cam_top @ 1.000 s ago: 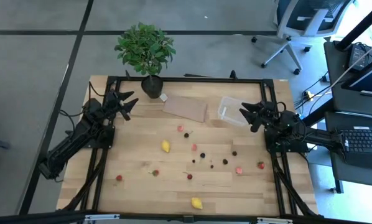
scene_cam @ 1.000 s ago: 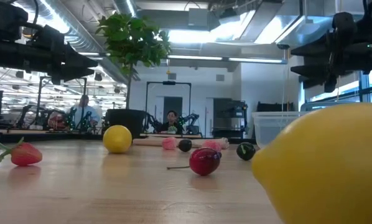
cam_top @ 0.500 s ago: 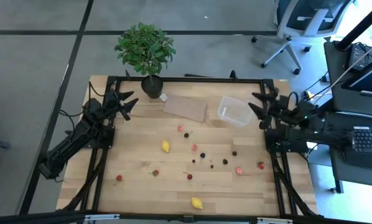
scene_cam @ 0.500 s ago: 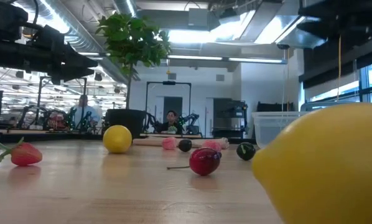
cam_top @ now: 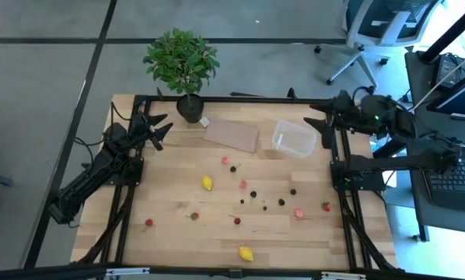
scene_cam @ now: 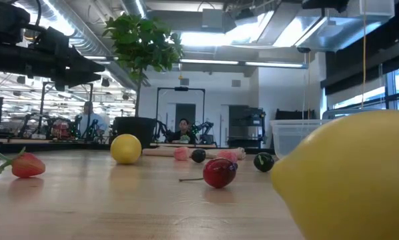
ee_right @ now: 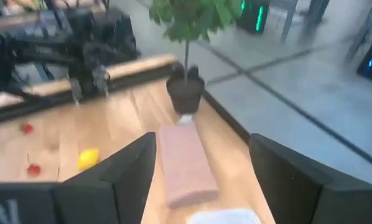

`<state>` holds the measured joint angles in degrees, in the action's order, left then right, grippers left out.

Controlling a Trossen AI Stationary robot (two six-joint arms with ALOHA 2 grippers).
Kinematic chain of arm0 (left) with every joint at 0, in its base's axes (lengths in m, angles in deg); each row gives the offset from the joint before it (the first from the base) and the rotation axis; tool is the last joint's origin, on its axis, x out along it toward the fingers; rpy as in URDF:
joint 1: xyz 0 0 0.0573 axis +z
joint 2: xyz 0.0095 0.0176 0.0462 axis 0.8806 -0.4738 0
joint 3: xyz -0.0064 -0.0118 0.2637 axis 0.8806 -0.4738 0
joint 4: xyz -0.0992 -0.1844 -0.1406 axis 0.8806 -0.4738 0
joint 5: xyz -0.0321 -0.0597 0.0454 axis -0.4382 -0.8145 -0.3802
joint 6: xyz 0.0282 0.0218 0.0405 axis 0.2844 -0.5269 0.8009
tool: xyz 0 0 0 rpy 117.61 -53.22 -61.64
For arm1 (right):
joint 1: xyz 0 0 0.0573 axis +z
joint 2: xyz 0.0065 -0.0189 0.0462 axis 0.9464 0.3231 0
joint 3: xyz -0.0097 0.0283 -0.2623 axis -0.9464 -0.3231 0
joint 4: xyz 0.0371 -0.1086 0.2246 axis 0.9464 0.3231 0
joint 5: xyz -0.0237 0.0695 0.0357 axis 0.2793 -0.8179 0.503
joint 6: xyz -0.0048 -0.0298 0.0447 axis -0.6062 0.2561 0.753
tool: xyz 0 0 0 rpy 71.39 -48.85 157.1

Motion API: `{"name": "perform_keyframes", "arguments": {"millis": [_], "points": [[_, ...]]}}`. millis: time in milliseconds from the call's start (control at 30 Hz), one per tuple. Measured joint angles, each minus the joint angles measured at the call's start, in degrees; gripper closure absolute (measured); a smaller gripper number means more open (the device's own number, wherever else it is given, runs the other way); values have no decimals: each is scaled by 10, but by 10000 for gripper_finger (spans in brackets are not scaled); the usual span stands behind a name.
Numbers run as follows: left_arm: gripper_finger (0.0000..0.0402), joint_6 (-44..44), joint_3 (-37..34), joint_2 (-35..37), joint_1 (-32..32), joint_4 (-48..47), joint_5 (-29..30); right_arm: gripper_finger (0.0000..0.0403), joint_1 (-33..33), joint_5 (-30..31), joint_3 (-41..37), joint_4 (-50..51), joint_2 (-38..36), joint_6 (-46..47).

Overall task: Pick and placing Produce into tupperware
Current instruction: Put the right blackberry into the transparent container

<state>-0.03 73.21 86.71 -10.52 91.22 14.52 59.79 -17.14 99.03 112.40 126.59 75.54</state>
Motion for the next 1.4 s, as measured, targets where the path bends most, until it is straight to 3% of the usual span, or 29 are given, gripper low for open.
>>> {"name": "perform_keyframes", "arguments": {"millis": [233, 467, 667, 800, 900, 1067, 1400], "points": [[170, 0, 0, 0, 0, 0, 0, 144, 27, -31, 107, 135, 117, -42], [170, -2, 0, 0, 0, 0, -3, 144, 57, -44, 129, 208, 201, 74], [170, -30, 0, 0, -15, 16, -145, 144, 98, -49, 128, 209, 249, 140], [170, -30, 0, 0, -51, 21, -176, 144, 121, -49, 128, 217, 278, 183], [170, -18, 0, 0, -87, 36, -167, 144, 134, -48, 128, 222, 298, 223], [170, 3, 0, -1, -160, 64, -87, 144, 146, -48, 128, 238, 325, 308], [170, 34, 0, -37, -284, 60, 3, 144, 174, -48, 127, 376, 367, 541]]}}
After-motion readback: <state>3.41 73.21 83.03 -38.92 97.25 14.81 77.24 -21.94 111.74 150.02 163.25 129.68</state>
